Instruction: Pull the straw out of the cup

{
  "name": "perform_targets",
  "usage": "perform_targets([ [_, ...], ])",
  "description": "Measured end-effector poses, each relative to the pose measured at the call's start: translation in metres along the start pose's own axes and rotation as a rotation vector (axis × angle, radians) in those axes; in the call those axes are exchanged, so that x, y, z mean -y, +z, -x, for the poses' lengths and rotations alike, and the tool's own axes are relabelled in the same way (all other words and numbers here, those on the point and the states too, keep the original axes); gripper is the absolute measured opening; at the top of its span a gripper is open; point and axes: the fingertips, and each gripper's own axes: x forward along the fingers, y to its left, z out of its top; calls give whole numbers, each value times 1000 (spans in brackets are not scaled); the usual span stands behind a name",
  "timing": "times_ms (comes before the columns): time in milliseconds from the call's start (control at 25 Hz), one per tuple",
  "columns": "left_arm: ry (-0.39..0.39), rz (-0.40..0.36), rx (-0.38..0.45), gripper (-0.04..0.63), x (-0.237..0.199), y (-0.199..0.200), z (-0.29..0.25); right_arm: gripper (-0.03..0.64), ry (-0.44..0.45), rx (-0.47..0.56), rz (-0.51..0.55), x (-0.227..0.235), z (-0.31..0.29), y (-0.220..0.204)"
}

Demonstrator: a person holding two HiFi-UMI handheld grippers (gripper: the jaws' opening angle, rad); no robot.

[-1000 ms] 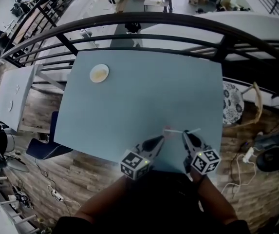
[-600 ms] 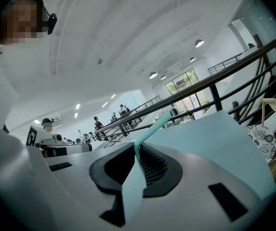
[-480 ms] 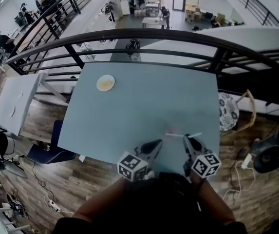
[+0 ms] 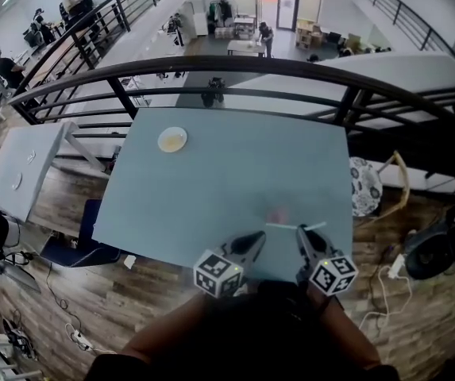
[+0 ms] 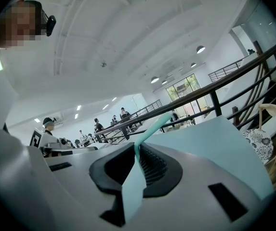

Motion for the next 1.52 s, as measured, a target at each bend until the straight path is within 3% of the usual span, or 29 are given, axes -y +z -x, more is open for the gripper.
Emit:
perform_targets([
  [280,36,8,15,11,21,2,-8,41,46,4,13,6,20,8],
  [480,88,20,57,11,66,3,-22,41,104,-15,27,16,62,13],
  [1000,150,50,65,11,154,-40,-28,41,189,-46,46,26,145,-9],
  [1520,104,12,43,11,193,-61,5,41,157,-2,35,3,198,-33],
])
